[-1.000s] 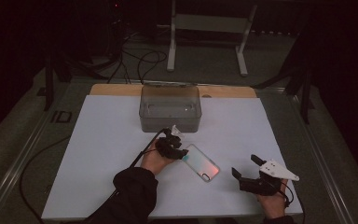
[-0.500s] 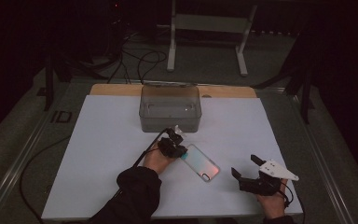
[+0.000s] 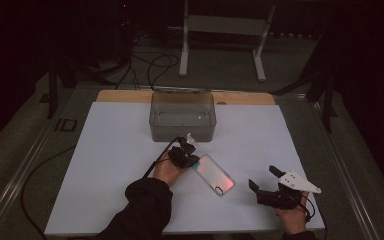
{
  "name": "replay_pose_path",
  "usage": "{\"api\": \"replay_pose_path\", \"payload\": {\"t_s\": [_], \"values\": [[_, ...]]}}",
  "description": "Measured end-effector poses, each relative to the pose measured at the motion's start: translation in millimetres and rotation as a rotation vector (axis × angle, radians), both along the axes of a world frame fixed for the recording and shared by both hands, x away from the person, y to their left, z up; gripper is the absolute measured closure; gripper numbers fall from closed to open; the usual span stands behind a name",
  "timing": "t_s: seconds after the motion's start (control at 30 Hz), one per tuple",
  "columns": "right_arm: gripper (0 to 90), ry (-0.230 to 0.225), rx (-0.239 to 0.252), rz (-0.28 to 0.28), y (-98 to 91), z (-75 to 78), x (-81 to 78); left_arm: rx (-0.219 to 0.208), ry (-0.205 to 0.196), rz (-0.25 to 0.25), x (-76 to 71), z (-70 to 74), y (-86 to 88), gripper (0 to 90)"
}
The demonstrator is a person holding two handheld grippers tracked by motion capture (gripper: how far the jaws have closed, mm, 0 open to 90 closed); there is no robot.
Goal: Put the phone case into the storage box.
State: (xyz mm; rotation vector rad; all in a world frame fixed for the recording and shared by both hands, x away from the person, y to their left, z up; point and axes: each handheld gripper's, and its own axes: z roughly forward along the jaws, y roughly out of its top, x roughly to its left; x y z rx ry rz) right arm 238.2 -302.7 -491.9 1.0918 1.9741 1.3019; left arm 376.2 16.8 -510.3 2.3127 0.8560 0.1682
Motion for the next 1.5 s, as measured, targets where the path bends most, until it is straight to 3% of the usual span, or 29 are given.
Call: {"api": "replay_pose_path", "payload": {"t_s": [0.6, 0.83, 1.13, 1.37, 1.5], "values": [[8.6, 0.031, 0.001, 0.006, 1.9, 0.7, 1.7, -0.089, -0.084, 0.044, -4.5, 23.4, 22.1, 89.3], [8.6, 0.041, 0.001, 0.01, 3.5, 3.7, 3.0, -0.104, -0.118, 0.059, -6.7, 31.4, 32.6, 89.3], [8.6, 0.07, 0.005, 0.027, 3.8, 16.9, 9.3, -0.134, -0.166, 0.071, -8.7, 45.4, 45.8, 89.3], [8.6, 0.121, 0.028, 0.048, 3.8, 27.2, 17.2, -0.148, -0.196, 0.077, -10.3, 52.2, 53.4, 89.3], [8.6, 0.138, 0.003, 0.066, 10.1, 34.2, 23.8, -0.161, -0.211, 0.076, -11.5, 55.0, 57.1, 89.3]]}}
